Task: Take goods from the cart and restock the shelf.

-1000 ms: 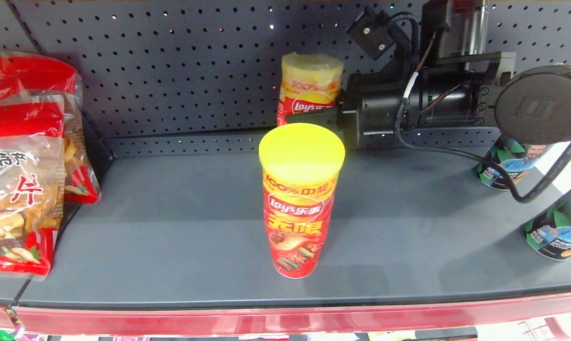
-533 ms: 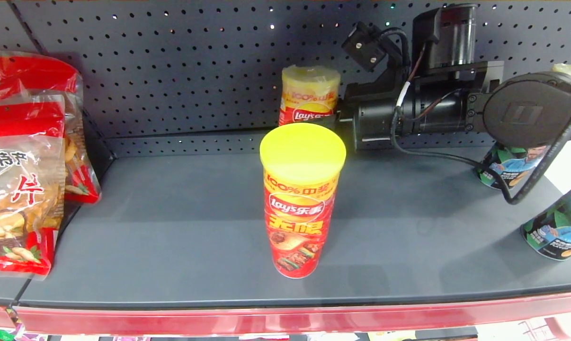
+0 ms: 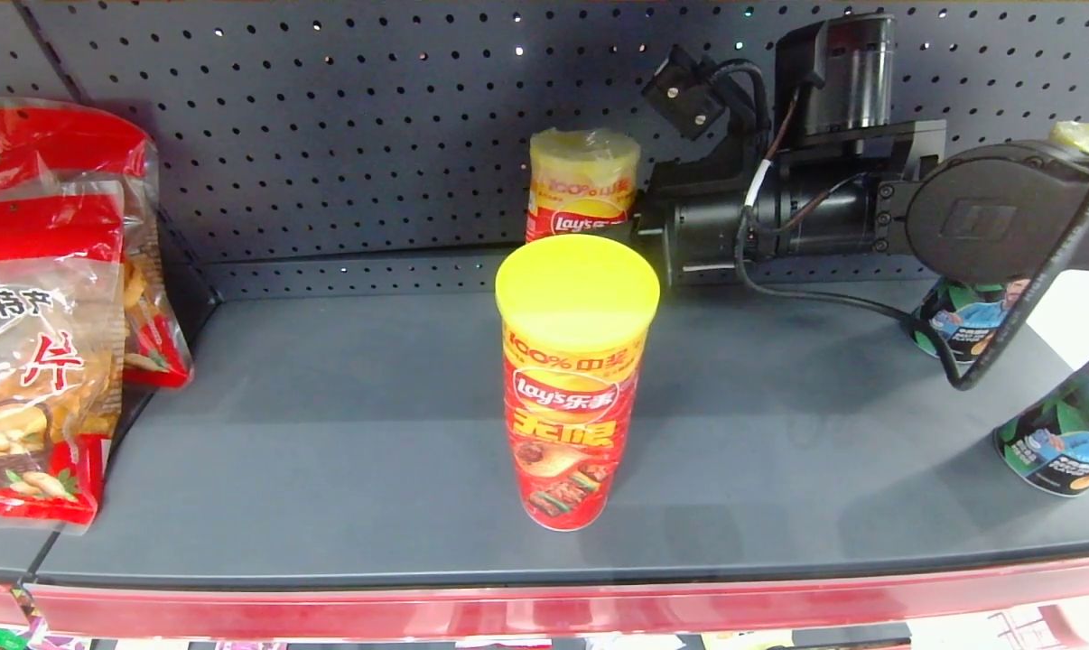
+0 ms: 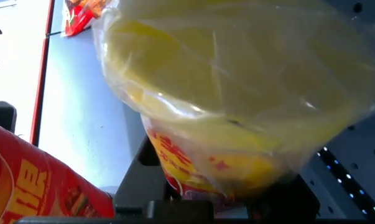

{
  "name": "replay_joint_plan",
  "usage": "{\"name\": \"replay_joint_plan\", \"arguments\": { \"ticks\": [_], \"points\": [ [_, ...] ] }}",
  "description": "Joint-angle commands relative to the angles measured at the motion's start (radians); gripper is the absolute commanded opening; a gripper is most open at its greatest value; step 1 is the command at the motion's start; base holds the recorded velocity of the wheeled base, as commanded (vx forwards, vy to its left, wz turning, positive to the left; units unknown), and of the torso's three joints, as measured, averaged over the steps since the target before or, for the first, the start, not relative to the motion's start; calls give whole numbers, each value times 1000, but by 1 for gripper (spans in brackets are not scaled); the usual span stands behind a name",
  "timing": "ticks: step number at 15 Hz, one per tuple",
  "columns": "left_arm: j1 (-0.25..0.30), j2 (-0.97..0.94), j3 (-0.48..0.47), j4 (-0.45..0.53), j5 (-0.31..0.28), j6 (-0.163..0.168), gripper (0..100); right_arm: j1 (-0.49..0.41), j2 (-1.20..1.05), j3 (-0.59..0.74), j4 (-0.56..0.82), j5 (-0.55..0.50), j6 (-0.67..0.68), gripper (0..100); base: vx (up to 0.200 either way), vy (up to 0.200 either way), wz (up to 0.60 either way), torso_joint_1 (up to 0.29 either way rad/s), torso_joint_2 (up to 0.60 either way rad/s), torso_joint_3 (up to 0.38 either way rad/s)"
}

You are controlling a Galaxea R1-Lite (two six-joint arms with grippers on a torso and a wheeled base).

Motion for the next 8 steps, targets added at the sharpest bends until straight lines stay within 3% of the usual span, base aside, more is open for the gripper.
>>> {"name": "replay_joint_plan", "arguments": {
  "ticks": [1,2,3,8],
  "points": [
    [1,2,1,0,0,-1,100,0,2,6,2,0,-1,0,0,0,0,0,0,0],
    [1,2,-1,0,0,-1,100,0,2,9,2,0,-1,0,0,0,0,0,0,0],
    [1,2,1,0,0,-1,100,1,2,13,2,0,-1,100,0,0,0,0,0,0],
    [1,2,-1,0,0,-1,100,9,-3,23,4,0,-1,100,0,0,0,0,0,0]
  ]
}}
